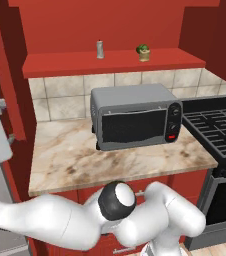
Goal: Pick the candle and candle from the dining table and place them in the open cabinet. Close the cabinet after placing the objects.
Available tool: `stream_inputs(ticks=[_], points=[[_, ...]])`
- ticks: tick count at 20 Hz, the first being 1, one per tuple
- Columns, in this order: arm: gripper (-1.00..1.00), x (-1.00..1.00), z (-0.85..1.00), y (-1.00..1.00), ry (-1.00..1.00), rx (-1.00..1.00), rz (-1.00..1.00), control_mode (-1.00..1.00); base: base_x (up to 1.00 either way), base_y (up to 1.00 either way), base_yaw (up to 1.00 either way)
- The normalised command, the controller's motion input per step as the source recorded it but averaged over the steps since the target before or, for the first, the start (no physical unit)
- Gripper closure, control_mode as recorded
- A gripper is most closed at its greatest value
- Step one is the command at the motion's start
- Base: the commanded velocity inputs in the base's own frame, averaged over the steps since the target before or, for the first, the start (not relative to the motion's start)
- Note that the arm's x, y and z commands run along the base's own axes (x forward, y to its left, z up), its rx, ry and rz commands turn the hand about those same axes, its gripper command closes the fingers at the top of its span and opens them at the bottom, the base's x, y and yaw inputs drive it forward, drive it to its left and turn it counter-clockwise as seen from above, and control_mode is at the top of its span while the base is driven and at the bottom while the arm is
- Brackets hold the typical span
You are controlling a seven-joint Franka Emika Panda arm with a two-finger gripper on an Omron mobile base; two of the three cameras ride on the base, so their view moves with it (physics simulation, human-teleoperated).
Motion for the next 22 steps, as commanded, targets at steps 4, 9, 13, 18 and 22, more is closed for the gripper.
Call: stream_inputs(ticks=[4, 9, 13, 18, 22], points=[[-1.0, 0.0, 0.3, -0.68, 0.0, 0.13, -0.04, -1.0, 0.0, 0.0, 0.0], [-1.0, 0.14, 0.19, -0.73, 0.0, 0.15, -0.02, -1.0, 0.0, 0.0, 0.0], [-1.0, 0.2, 0.06, -0.79, 0.0, 0.16, 0.0, -1.0, 0.0, 0.0, 0.0], [-1.0, 0.2, 0.01, -0.85, 0.0, 0.17, 0.0, -1.0, 0.0, 0.0, 0.0], [-1.0, 0.2, 0.0, -0.9, 0.0, 0.18, 0.0, -1.0, 0.0, 0.0, 0.0]])
